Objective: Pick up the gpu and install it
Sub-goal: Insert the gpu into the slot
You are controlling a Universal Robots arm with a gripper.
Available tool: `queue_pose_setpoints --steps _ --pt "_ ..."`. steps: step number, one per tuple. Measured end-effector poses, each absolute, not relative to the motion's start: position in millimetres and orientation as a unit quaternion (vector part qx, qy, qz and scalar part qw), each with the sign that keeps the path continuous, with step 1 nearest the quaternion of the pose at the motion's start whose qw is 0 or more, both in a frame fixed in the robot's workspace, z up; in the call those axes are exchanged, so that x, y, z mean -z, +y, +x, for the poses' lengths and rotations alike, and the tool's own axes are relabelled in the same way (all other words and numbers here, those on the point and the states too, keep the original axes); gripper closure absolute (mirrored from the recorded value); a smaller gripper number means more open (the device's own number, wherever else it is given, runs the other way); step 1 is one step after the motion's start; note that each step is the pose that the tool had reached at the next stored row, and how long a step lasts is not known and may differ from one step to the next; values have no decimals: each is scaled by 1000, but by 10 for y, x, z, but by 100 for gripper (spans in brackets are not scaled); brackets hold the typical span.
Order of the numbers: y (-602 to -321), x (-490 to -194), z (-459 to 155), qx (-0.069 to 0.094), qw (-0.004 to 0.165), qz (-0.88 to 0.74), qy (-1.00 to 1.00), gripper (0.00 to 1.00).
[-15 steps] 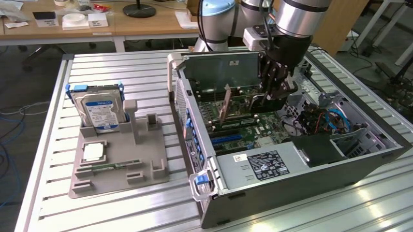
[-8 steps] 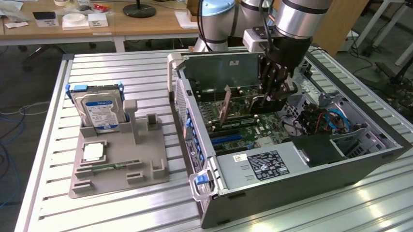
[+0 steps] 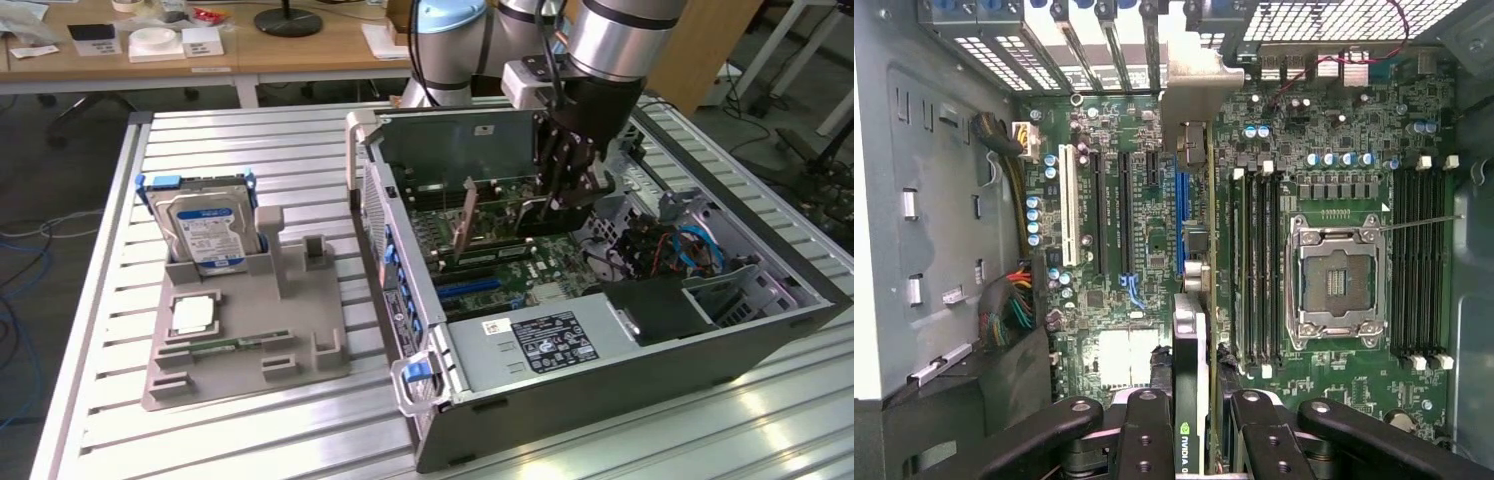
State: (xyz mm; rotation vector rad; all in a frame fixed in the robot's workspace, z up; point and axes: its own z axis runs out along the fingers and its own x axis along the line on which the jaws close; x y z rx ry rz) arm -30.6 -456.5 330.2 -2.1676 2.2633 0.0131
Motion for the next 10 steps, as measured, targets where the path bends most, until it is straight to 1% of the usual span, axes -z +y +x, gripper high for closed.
queue_pose_setpoints --steps 10 --pt "-4566 -3267 -307 -4 4 -692 722 73"
